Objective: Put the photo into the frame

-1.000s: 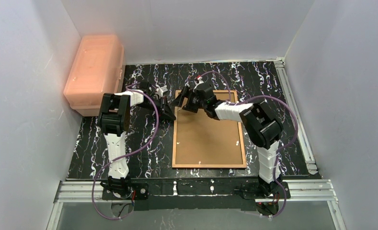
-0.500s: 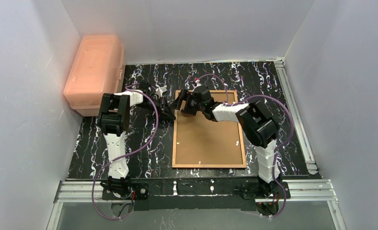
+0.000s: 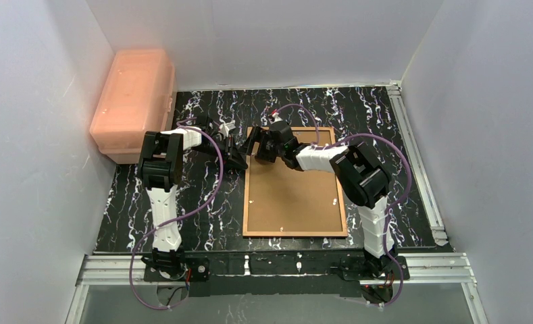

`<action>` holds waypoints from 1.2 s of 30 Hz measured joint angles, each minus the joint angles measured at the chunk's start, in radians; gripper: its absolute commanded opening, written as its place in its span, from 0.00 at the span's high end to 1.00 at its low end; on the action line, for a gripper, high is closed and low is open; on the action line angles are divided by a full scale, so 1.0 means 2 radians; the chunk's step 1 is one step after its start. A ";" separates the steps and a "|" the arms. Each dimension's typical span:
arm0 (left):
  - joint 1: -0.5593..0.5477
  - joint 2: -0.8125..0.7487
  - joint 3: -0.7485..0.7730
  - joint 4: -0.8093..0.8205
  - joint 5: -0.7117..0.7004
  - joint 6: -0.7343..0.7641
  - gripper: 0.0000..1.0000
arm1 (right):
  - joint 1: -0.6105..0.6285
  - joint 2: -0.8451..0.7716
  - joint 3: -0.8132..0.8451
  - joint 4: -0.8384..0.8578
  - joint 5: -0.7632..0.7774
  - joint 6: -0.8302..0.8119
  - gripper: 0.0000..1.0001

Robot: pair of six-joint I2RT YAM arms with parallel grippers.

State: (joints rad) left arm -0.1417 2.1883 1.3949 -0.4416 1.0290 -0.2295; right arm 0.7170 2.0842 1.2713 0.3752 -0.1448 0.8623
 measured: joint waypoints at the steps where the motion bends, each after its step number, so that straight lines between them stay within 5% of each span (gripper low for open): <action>1: 0.000 0.000 0.000 0.000 0.000 0.000 0.90 | 0.001 0.000 0.002 -0.004 0.002 -0.001 0.07; 36: 0.001 0.000 -0.003 0.005 0.003 -0.003 0.90 | 0.010 0.016 0.021 -0.001 0.031 0.015 0.10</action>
State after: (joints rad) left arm -0.1402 2.1887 1.3891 -0.4313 1.0344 -0.2363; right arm 0.7380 2.1170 1.3128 0.3725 -0.0830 0.8932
